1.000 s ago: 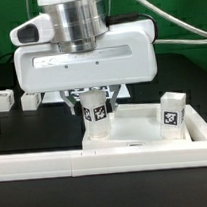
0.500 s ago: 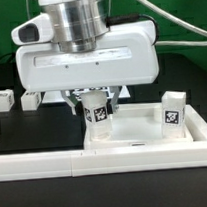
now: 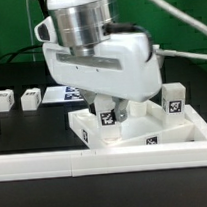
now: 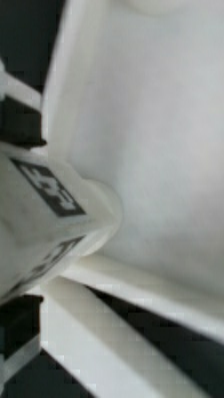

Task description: Assemble square table

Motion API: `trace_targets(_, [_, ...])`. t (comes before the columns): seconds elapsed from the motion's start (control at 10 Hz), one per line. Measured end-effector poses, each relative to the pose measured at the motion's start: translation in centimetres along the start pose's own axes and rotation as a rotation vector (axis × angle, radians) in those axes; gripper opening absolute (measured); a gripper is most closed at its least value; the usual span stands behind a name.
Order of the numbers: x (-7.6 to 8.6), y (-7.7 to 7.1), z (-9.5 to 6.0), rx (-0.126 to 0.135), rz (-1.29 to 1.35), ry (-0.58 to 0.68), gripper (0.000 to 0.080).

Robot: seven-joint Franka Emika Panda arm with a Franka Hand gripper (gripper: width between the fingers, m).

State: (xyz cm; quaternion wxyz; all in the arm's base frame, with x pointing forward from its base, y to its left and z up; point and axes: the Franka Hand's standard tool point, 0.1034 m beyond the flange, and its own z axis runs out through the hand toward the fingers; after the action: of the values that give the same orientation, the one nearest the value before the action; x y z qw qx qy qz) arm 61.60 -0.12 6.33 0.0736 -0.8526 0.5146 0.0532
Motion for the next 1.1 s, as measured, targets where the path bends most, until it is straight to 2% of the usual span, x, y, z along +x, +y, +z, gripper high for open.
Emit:
trace_targets(0.2, [-0.07, -0.14, 0.03, -0.006, 0.134, -0.001, 0.0399])
trace_targets(0.5, [0.00, -0.19, 0.01, 0.004, 0.314, -0.005, 0.0399])
trace_targets(0.7, [-0.04, -0.20, 0.05, 0.003, 0.294, -0.005, 0.0406])
trace_targets(0.8, [-0.09, -0.19, 0.04, 0.003, 0.246, -0.005, 0.0584])
trace_targets(0.9, [-0.36, -0.18, -0.07, 0.003, 0.137, -0.002, 0.0584])
trace_targets(1.0, [-0.59, -0.45, -0.52, 0.013, -0.030, 0.007, 0.0637])
trace_targets(1.1, [-0.62, -0.56, -0.80, 0.026, -0.183, 0.023, 0.0646])
